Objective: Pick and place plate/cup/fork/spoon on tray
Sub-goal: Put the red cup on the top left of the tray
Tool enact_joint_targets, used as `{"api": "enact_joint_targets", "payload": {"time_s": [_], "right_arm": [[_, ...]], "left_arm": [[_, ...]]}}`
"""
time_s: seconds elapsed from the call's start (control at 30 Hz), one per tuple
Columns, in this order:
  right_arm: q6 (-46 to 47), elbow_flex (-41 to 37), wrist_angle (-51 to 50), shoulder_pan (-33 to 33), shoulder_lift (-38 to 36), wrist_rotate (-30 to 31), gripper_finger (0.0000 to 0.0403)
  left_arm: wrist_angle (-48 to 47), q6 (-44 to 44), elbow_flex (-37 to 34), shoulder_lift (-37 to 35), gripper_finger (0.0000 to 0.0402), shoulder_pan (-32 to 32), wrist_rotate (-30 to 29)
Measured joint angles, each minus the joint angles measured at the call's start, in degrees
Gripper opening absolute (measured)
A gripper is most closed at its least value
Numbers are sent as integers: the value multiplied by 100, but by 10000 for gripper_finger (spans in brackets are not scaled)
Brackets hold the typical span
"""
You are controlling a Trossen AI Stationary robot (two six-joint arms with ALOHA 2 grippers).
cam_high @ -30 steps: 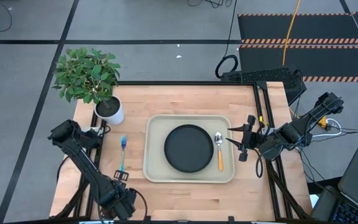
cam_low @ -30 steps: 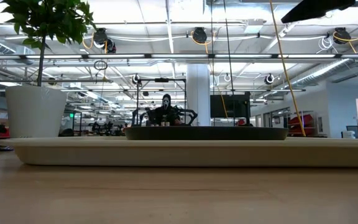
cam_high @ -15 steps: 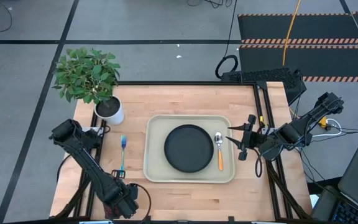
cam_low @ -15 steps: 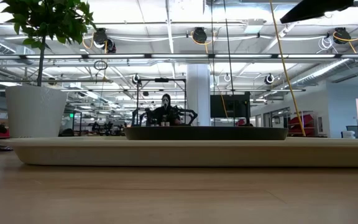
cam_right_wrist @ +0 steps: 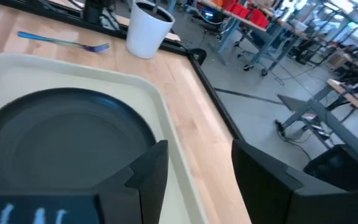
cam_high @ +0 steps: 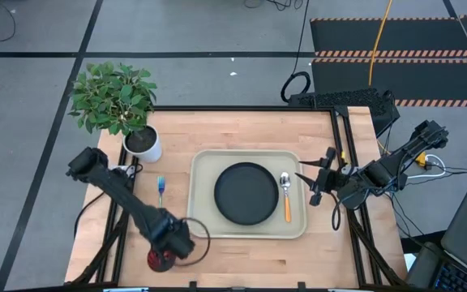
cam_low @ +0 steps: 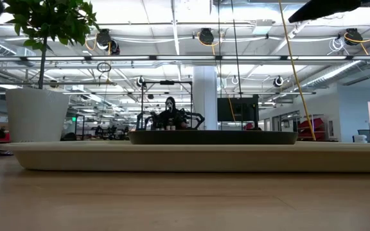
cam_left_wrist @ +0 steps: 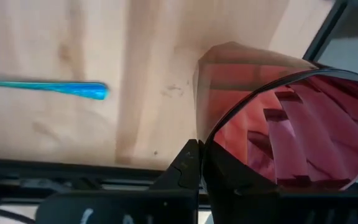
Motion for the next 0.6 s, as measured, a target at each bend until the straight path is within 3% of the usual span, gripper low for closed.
{"api": "enact_joint_targets", "payload": {"time_s": [0.2, 0.4, 0.6], "right_arm": [[-24, -2, -2, 0, -2, 25, 169], [-48, -2, 5, 0, 0, 21, 169], [-93, -2, 0, 0, 0, 18, 169]], "left_arm": [[-185, -258, 4, -714, 7, 829, -489], [-977, -1202, 11, -1230, 8, 1893, -1795], [-874, -593, 11, -1305, 7, 3125, -1872]]}}
